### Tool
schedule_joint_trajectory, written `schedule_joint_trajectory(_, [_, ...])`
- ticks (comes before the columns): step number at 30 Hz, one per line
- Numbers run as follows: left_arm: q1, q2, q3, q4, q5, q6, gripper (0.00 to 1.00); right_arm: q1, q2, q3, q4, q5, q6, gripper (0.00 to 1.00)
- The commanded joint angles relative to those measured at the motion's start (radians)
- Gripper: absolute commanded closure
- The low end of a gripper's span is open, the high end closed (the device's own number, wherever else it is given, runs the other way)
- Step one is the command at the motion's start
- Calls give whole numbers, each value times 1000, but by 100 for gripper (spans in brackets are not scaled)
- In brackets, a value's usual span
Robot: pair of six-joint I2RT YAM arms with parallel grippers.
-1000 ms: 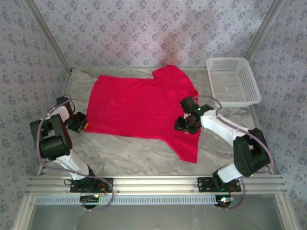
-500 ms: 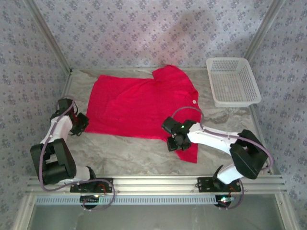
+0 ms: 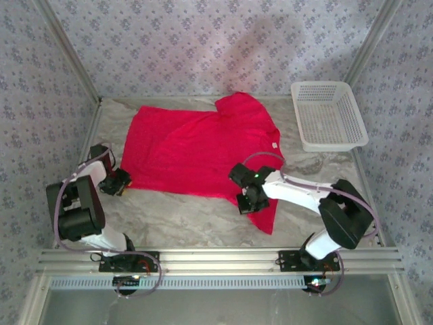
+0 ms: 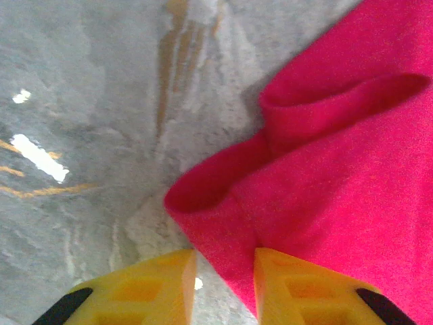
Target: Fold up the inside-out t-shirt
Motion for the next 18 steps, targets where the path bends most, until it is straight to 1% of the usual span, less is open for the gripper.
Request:
schedule_joint_trajectory(1, [0, 13, 31, 26, 22, 5, 74, -81, -57, 11, -55, -168, -80, 100])
schedule_joint_trajectory(5, [1, 5, 34, 19, 11, 12, 74, -192, -41, 5, -30, -169, -103, 99])
schedule_joint_trajectory(7, [0, 4, 34, 16, 3, 16, 74, -243, 7, 28, -5, -133, -106, 94])
schedule_joint_trajectory(9, [0, 11, 35, 16, 0, 17, 74, -280, 68, 68, 7, -88, -98, 85])
schedule_joint_trajectory(10, [0, 16, 37, 17, 1, 17, 74, -293, 98, 89, 14, -63, -96, 85])
schedule_joint_trajectory(11, [0, 21, 38, 18, 5, 17, 74, -300, 117, 106, 12, -33, -91, 83])
schedule_joint_trajectory(13, [1, 25, 38, 22, 14, 17, 74, -308, 144, 144, -8, 14, -86, 69])
schedule_joint_trajectory(15, [0, 26, 38, 22, 14, 17, 74, -303, 138, 172, -40, 65, -84, 62])
schedule_joint_trajectory(16, [0, 24, 38, 22, 14, 17, 74, -292, 122, 179, -69, 100, -79, 57])
schedule_joint_trajectory(17, [0, 23, 38, 23, 15, 17, 74, -283, 106, 183, -95, 139, -69, 55])
schedule_joint_trajectory(18, [0, 23, 37, 24, 19, 16, 74, -266, 83, 184, -128, 178, -48, 54])
